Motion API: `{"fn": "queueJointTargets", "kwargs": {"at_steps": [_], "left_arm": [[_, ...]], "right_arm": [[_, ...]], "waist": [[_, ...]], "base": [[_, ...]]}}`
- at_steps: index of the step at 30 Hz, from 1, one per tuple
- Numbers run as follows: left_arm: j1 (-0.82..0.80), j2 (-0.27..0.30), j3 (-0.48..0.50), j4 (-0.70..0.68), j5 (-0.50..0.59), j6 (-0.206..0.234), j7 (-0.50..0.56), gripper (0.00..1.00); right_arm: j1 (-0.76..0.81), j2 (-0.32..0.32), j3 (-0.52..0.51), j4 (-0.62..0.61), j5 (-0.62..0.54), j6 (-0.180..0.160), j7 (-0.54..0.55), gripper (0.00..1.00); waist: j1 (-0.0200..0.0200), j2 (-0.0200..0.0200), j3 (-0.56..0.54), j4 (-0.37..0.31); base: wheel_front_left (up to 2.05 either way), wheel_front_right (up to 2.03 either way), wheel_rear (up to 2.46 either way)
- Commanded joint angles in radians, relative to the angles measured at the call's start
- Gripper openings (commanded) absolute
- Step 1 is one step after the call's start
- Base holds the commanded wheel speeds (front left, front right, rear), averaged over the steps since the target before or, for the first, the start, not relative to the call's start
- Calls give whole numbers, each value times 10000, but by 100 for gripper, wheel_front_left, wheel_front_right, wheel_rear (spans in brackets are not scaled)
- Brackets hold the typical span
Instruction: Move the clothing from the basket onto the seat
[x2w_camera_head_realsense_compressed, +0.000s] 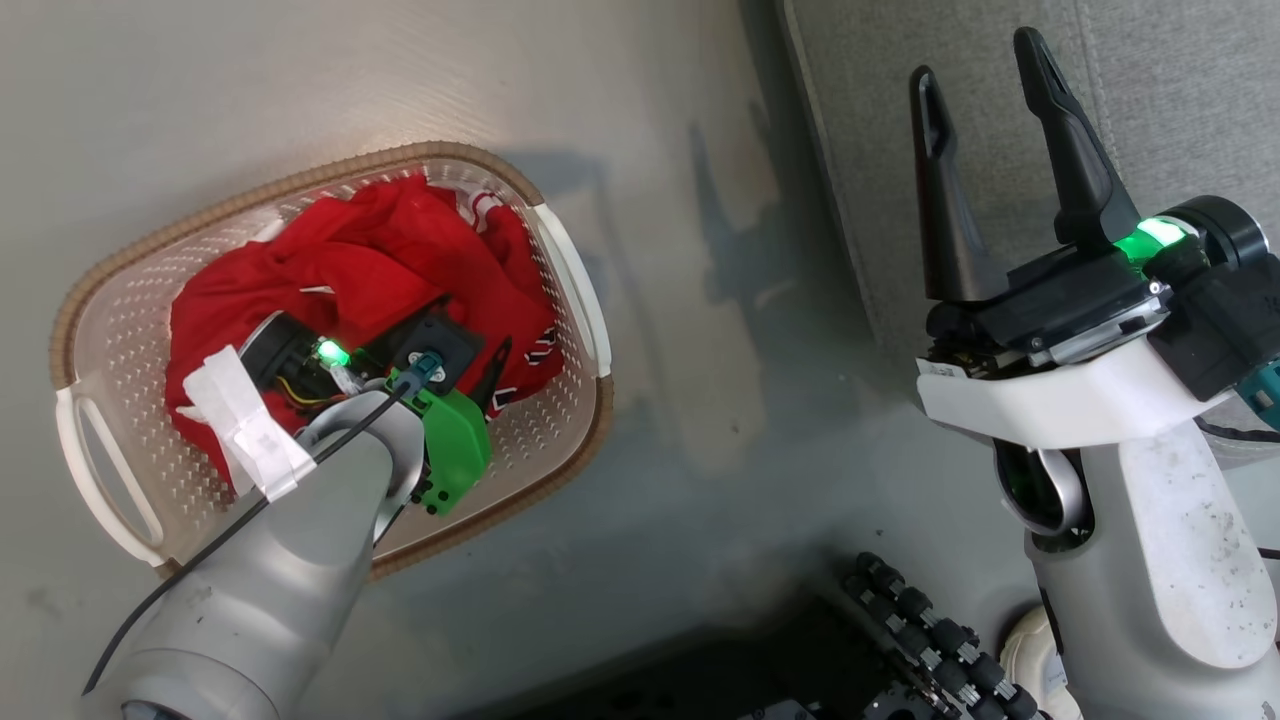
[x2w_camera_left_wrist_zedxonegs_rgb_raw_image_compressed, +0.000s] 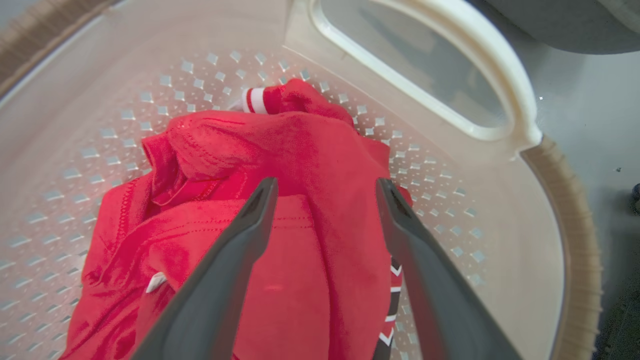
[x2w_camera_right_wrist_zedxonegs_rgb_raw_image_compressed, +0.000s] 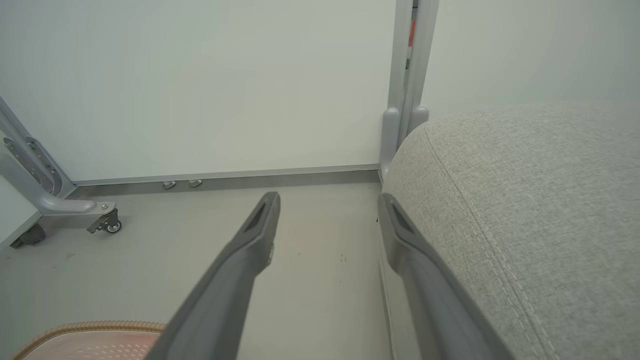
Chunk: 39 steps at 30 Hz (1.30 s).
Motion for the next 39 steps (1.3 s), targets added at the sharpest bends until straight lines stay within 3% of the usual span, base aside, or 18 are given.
{"fn": "queueJointTargets", "kwargs": {"at_steps": [1,12,23,24,26,39], "left_arm": [[-252,18,-194,171,-66,2,4,100],[-861,-7,-1582,1163,-867,2,158,100],[-1303,-76,-2856,1114,-1850,2,453,100],[-1366,-77,-2933,1136,-1905,2,510,80],[-1466,-71,-3187,1127,-2039,2,569,0],[-1648,-174,-3796,871,-3082,2,253,0]], "right_arm": [[-148,-18,8,-75,-33,0,-38,100],[-35,-18,-28,-395,13,0,-38,100],[194,-18,75,-708,-103,0,-38,100],[201,-18,78,-718,-119,0,-38,100],[203,-18,93,-731,-140,0,-38,100],[130,-18,90,-586,16,0,-38,100]], "waist": [[0,84,267,-35],[0,84,881,-124],[0,84,1293,-42],[0,84,1305,-27],[0,84,1309,-11],[0,84,788,28]], "base": [[0,0,0],[0,0,0],[0,0,0],[0,0,0],[0,0,0],[0,0,0]]}}
